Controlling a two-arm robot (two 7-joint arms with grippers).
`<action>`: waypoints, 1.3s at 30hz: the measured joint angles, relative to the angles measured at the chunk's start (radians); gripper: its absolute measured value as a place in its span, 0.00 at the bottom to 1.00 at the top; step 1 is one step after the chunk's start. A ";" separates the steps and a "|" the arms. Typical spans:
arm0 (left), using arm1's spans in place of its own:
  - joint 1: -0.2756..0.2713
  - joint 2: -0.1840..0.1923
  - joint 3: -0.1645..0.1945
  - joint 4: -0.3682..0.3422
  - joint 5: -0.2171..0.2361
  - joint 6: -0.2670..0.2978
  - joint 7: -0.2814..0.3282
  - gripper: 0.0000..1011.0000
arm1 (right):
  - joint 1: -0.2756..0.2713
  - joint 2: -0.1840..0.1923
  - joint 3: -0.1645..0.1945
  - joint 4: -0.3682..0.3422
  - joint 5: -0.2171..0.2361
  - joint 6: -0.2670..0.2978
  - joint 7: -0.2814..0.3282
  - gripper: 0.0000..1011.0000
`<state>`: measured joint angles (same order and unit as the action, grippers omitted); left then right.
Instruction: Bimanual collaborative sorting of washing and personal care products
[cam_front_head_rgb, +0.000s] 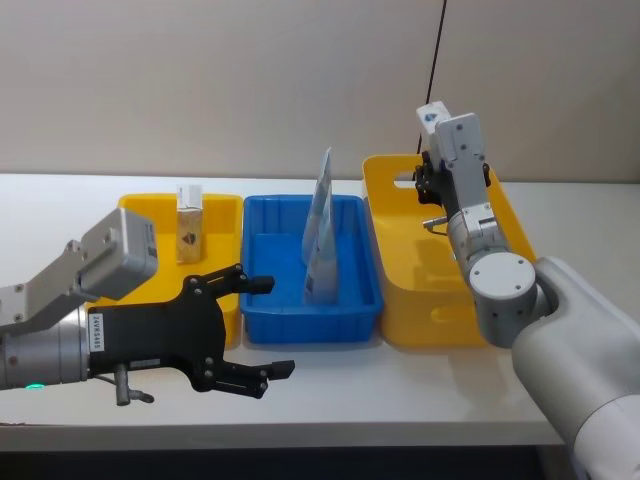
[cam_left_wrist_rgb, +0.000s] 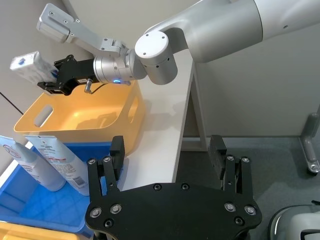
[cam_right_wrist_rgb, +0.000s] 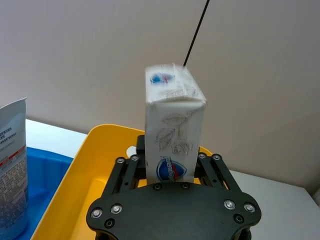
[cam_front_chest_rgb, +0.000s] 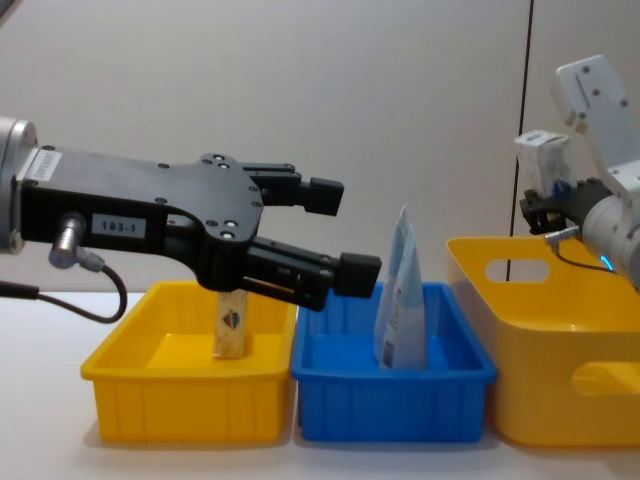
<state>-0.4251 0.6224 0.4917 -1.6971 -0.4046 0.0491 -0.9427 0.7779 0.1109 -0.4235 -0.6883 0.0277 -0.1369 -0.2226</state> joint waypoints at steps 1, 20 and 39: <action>0.000 0.000 0.000 0.000 0.000 0.000 0.000 0.99 | -0.001 0.000 0.001 -0.002 0.000 0.001 -0.001 0.42; 0.000 0.000 0.000 0.000 0.000 0.000 0.000 0.99 | -0.027 -0.003 0.036 -0.076 -0.001 0.042 -0.027 0.99; 0.000 0.000 0.000 0.000 0.000 0.000 0.000 0.99 | -0.213 0.011 0.096 -0.459 0.072 0.184 -0.011 0.99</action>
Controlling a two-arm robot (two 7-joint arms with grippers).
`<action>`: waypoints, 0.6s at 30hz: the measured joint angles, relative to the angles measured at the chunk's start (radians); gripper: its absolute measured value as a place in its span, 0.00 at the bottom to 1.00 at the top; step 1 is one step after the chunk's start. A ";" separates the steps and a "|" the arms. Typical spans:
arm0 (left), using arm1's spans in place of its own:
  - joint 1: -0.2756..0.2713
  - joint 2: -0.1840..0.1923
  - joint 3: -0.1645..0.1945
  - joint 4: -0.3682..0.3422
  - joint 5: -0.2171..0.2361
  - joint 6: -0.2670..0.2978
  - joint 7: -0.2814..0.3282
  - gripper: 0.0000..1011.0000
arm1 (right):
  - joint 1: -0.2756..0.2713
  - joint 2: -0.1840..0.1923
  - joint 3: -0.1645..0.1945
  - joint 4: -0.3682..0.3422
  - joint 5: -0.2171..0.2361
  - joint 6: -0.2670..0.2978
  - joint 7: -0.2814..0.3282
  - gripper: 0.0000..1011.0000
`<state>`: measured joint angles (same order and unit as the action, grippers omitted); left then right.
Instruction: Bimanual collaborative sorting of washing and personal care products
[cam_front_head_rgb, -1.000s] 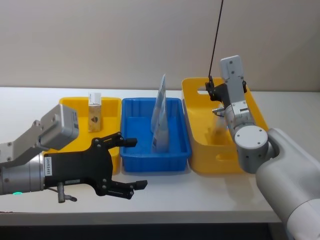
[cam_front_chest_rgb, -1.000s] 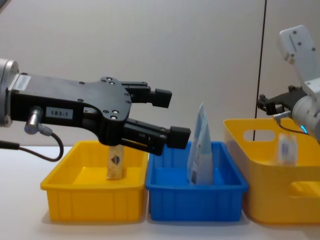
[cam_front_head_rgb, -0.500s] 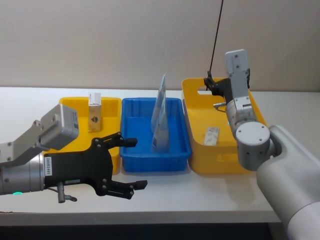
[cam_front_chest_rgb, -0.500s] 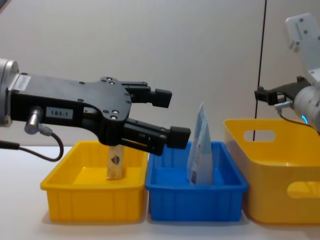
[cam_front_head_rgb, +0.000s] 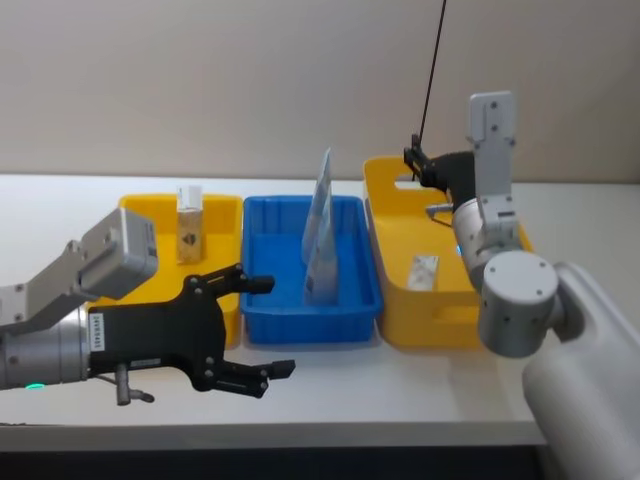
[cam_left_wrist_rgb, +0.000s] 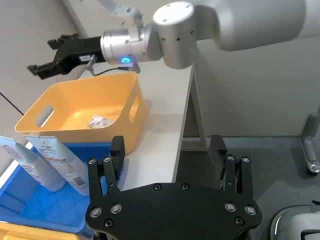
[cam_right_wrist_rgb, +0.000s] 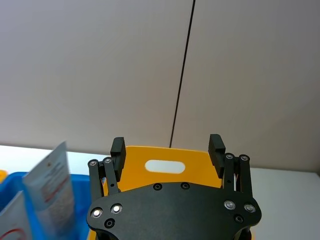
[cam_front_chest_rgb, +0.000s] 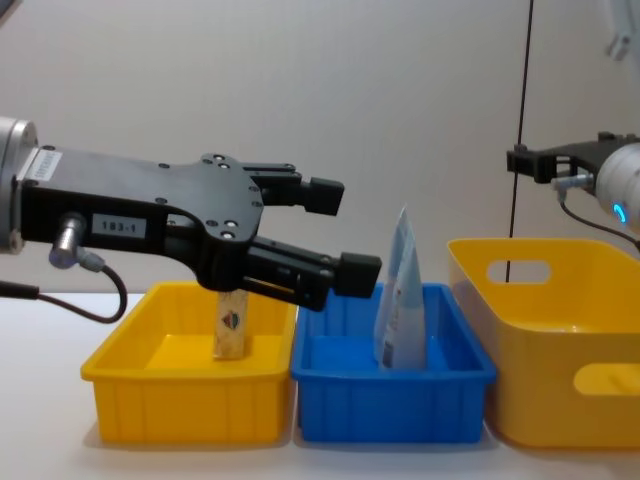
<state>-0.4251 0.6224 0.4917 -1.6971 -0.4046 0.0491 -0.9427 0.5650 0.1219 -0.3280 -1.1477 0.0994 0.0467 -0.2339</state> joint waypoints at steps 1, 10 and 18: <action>0.000 0.000 0.000 0.000 0.000 0.000 0.000 0.99 | -0.012 0.000 0.002 -0.022 0.003 0.006 0.000 0.99; 0.000 0.000 0.000 0.000 0.000 0.000 0.000 0.99 | -0.165 0.000 0.017 -0.266 0.037 0.088 -0.008 0.99; 0.000 0.000 0.000 0.000 0.000 0.000 0.000 0.99 | -0.273 -0.003 0.018 -0.412 0.052 0.134 -0.014 0.99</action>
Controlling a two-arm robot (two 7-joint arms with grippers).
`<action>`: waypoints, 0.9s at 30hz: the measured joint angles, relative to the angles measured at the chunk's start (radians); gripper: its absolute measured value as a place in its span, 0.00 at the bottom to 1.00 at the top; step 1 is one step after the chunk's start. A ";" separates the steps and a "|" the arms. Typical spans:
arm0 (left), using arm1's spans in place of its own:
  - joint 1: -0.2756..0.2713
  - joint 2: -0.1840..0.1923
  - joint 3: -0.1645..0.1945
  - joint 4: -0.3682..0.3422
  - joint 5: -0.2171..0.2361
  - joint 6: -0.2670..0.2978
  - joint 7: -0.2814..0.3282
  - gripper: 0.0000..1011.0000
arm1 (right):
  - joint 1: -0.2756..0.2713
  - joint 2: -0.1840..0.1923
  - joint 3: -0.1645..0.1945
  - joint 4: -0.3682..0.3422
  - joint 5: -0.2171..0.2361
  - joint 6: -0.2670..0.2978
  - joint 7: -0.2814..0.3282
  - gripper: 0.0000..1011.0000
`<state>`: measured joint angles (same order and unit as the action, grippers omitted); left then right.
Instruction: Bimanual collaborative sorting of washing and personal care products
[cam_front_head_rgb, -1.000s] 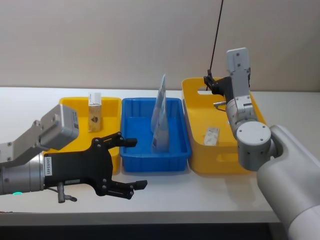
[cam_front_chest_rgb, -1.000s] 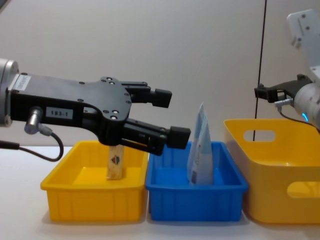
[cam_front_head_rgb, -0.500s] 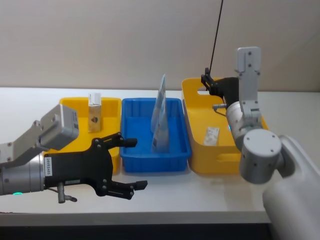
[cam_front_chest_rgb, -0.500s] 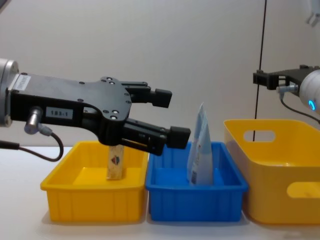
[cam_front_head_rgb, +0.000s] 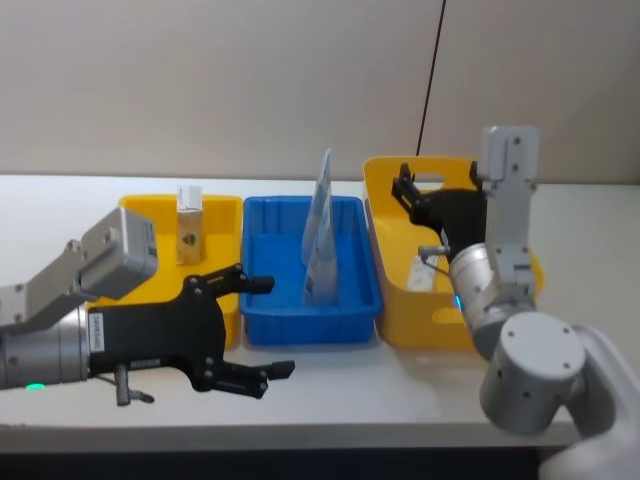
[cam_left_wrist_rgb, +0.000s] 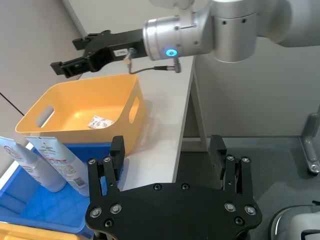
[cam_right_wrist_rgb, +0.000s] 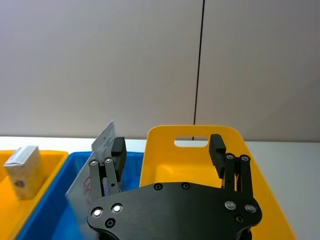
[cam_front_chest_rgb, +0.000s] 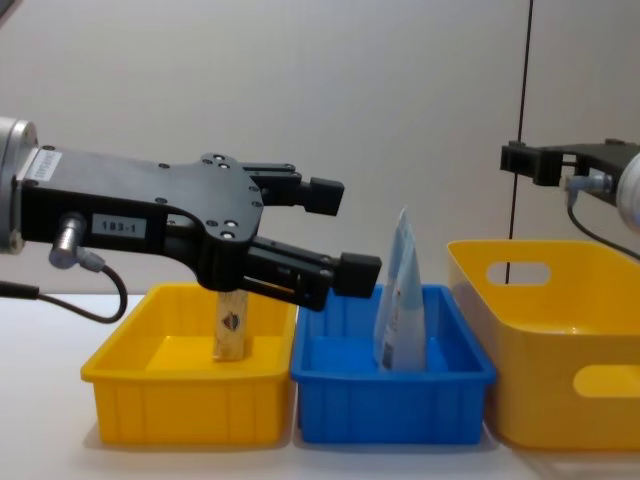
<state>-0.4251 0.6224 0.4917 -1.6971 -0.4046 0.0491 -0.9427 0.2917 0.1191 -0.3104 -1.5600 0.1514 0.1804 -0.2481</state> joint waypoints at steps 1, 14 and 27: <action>0.000 0.000 0.000 0.000 0.000 0.000 0.000 0.99 | -0.012 0.000 -0.001 -0.015 0.001 0.003 0.000 0.99; 0.000 0.000 0.000 0.000 0.000 0.000 0.000 0.99 | -0.113 -0.010 -0.020 -0.127 0.005 0.042 0.003 0.99; 0.000 0.000 0.000 0.000 0.000 0.000 0.000 0.99 | -0.121 -0.019 -0.047 -0.108 -0.024 0.045 0.019 0.99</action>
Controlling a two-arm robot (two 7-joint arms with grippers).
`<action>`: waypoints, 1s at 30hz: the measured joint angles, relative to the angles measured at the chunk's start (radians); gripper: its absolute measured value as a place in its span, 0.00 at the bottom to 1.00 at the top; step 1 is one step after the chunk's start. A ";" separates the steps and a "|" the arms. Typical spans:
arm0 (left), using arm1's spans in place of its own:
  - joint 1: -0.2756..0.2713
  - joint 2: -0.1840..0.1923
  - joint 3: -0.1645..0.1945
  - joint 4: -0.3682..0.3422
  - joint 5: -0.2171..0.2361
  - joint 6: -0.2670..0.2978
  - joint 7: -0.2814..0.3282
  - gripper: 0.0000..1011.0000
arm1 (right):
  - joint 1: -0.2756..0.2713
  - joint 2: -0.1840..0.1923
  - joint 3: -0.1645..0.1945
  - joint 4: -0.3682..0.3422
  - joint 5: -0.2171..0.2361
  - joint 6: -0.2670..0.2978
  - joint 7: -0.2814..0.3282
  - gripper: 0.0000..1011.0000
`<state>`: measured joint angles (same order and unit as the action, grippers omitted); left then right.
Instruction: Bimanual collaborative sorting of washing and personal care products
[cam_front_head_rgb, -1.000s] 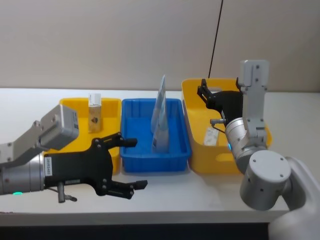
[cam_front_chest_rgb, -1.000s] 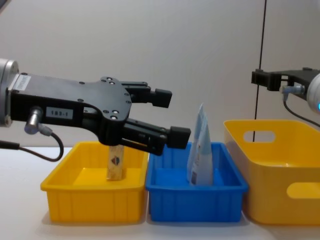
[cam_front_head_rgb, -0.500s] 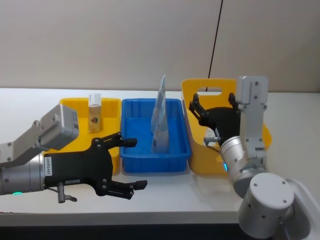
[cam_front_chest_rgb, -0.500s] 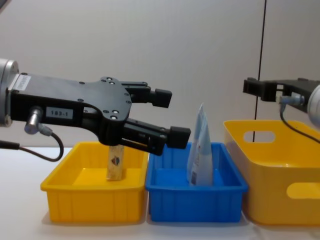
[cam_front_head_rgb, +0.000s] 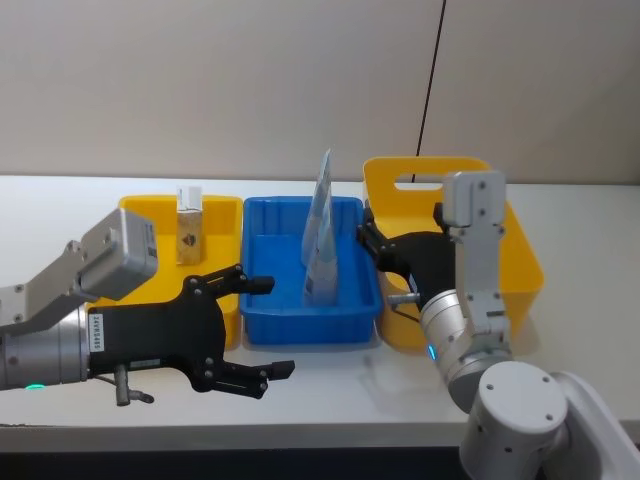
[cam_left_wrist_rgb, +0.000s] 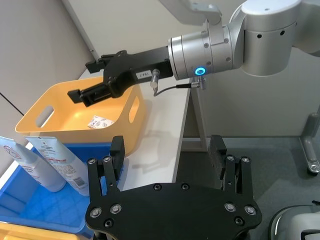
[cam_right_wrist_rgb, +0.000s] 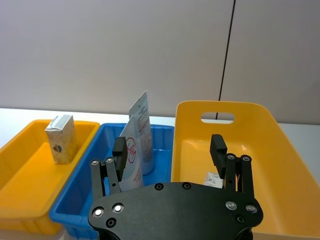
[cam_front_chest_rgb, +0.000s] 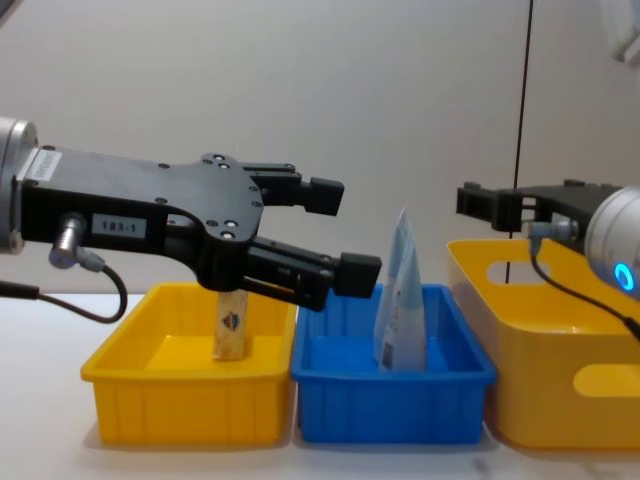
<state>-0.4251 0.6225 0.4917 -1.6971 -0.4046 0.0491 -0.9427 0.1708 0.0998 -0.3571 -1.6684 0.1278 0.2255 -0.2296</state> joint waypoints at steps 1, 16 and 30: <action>0.000 0.000 0.000 0.000 0.000 0.000 0.000 0.99 | 0.001 0.000 -0.001 0.003 -0.002 -0.001 0.002 0.99; 0.000 0.000 0.000 0.000 0.000 0.000 0.000 0.99 | 0.083 0.011 -0.042 0.128 -0.038 -0.044 0.088 0.99; 0.000 0.000 0.000 0.000 0.000 0.000 0.000 0.99 | 0.166 0.001 -0.061 0.267 -0.065 -0.088 0.139 0.99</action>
<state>-0.4251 0.6224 0.4917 -1.6971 -0.4046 0.0492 -0.9427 0.3367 0.1013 -0.4182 -1.4009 0.0624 0.1370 -0.0907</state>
